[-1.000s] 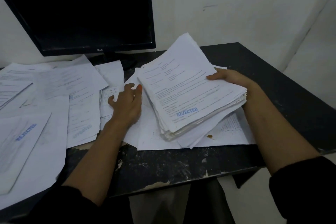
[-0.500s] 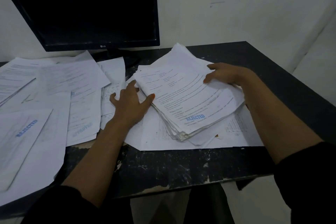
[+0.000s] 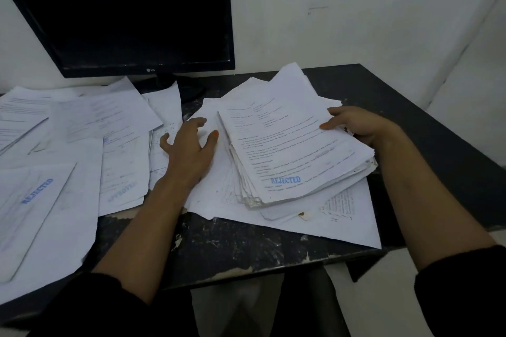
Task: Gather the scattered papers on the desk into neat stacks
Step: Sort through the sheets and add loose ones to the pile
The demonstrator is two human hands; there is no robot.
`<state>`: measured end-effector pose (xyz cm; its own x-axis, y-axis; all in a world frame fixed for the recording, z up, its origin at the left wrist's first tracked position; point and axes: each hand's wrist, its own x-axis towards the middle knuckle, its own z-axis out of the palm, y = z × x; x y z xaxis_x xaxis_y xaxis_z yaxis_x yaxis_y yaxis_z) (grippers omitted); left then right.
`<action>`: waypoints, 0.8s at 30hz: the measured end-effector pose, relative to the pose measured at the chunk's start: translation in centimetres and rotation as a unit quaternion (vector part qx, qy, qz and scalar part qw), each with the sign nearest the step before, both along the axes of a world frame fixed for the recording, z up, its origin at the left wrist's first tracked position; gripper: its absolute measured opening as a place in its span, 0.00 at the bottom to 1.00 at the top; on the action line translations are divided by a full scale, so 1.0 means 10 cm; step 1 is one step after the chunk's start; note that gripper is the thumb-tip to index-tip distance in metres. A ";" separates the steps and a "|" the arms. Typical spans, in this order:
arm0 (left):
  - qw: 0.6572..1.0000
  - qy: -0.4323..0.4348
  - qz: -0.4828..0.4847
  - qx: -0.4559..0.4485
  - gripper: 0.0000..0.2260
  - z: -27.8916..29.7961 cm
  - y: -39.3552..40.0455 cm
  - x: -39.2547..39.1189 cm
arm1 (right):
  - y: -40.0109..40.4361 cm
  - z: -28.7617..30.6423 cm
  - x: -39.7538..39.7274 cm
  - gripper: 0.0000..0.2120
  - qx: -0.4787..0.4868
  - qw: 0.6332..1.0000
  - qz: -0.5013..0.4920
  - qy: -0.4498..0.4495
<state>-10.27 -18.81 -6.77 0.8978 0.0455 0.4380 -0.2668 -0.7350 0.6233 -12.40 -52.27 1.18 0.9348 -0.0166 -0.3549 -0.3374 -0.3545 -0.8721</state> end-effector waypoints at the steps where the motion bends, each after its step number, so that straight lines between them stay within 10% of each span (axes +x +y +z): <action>1: 1.000 -0.006 -0.007 0.011 0.16 0.01 0.01 -0.01 | -0.02 -0.03 -0.01 0.10 0.000 1.000 -0.015 -0.006; 11: 0.956 0.121 -0.042 0.264 0.40 0.03 0.06 -0.15 | -0.16 -0.16 -0.15 0.13 0.106 0.990 -0.090 -0.016; 21: 0.973 0.162 -0.051 0.155 0.25 0.05 0.14 -0.11 | -0.22 -0.09 -0.16 0.21 0.080 0.997 0.009 0.005; 24: 0.982 0.170 -0.077 0.026 0.28 0.08 0.24 -0.12 | -0.16 -0.01 -0.10 0.38 -0.040 0.997 0.060 0.039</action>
<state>-11.51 -16.45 -6.00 0.9869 -0.1173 0.1106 -0.1612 -0.7356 0.6580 -13.41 -53.87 1.08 0.9009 0.0633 -0.4293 -0.3545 -0.4635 -0.8121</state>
